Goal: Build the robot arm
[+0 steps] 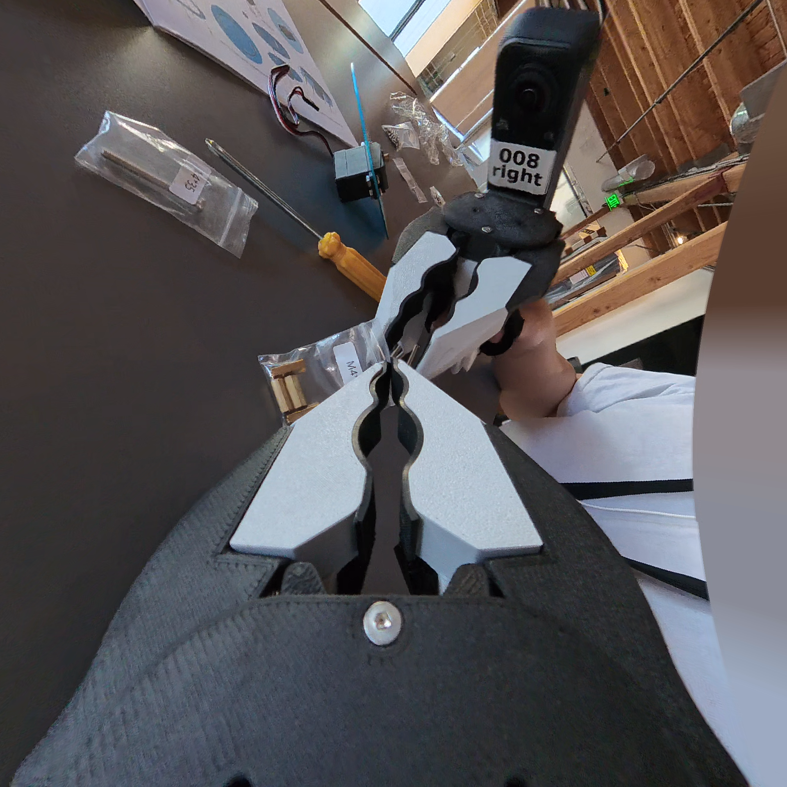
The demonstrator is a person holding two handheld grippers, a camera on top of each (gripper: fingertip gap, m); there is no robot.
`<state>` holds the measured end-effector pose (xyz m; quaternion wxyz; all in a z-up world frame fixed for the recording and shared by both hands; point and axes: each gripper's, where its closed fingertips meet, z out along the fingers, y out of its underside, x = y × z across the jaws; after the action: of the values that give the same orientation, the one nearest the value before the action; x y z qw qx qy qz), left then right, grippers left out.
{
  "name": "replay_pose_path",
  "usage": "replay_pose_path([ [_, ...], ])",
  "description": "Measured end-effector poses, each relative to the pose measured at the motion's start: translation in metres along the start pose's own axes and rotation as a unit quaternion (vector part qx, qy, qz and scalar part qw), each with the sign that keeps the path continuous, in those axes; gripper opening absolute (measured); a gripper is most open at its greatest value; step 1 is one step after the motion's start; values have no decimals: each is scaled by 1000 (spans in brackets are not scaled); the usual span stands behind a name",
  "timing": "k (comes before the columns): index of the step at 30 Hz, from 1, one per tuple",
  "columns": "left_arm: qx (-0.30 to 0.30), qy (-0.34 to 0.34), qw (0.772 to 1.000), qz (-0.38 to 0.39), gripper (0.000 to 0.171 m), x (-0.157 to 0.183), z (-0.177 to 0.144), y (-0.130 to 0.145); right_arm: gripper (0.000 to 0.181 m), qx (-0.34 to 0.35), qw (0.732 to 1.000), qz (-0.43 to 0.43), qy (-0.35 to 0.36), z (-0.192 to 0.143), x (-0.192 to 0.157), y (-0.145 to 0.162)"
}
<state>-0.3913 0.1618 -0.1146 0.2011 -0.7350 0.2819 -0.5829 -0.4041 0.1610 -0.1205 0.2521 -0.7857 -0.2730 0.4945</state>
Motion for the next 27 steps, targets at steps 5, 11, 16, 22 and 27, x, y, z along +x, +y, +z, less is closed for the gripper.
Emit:
replay_pose_path([
  [5, 19, -6, 999, 44, 0, 8, -3, -4, 16, 33, 995, 83, -46, -4, -8, -9],
  [11, 47, -18, 992, 114, 0, 21, -3, -9, 18, 65, 985, 123, -100, -12, -21, -20],
  [16, 65, -28, 985, 160, 0, 28, -3, -13, 7, 77, 980, 143, -118, -16, -22, -24],
  [22, 73, -11, 985, 156, 0, 33, -4, -14, 2, 78, 978, 138, -132, -19, -27, -25],
  [27, 69, 5, 988, 135, 0, 33, -2, -12, 0, 71, 980, 127, -133, -19, -30, -24],
])
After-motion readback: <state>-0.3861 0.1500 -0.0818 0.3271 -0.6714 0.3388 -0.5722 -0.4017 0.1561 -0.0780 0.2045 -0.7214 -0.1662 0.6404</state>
